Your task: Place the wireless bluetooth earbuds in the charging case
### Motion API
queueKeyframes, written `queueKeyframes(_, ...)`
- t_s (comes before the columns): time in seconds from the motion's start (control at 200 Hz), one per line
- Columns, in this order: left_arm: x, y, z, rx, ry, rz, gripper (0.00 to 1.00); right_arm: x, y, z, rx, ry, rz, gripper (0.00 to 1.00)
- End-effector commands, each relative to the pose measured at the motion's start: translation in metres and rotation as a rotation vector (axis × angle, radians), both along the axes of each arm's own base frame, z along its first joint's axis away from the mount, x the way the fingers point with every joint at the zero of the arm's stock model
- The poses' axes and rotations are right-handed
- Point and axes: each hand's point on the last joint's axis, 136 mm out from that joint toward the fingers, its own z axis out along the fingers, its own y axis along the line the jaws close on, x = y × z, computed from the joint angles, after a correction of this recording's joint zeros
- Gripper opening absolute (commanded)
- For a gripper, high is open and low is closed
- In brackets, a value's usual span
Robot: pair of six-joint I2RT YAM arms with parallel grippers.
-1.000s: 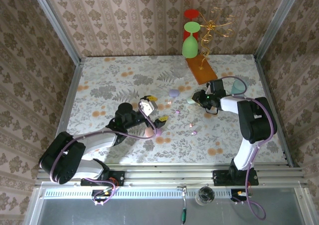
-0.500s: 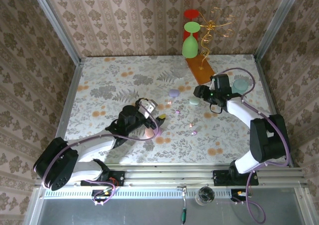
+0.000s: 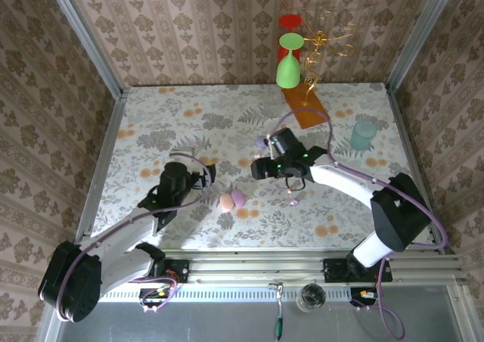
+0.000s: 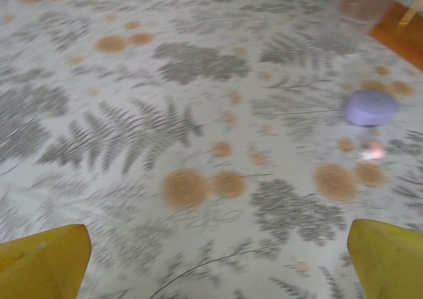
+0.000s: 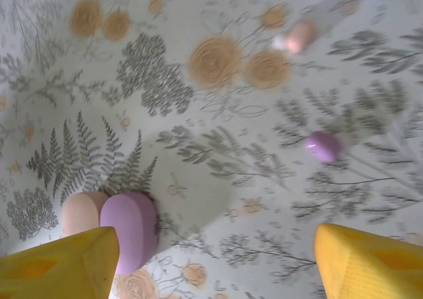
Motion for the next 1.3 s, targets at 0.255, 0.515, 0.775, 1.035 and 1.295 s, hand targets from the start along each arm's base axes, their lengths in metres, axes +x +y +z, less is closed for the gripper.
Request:
queueKeyframes(0.255, -0.006, 0.032, -0.004, -0.048, 0.021, 0.102, 1.00, -0.032, 0.053, -0.044, -0.236, 0.083, 0.049, 0.79)
queueKeyframes(0.515, -0.010, 0.031, -0.006, -0.063, 0.023, 0.095, 1.00, -0.048, 0.066, -0.071, -0.286, 0.163, 0.114, 0.74)
queueKeyframes(0.775, -0.009, 0.030, -0.004, -0.054, 0.011, 0.086, 1.00, -0.046, 0.044, -0.074, -0.362, 0.161, 0.108, 0.70)
queueKeyframes(1.035, -0.010, 0.029, -0.006, -0.058, 0.009, 0.075, 1.00, -0.036, 0.027, -0.057, -0.347, 0.123, 0.094, 0.69)
queueKeyframes(1.295, -0.010, 0.028, -0.005, -0.056, 0.001, 0.066, 1.00, -0.037, 0.040, -0.052, -0.273, 0.111, 0.132, 0.74)
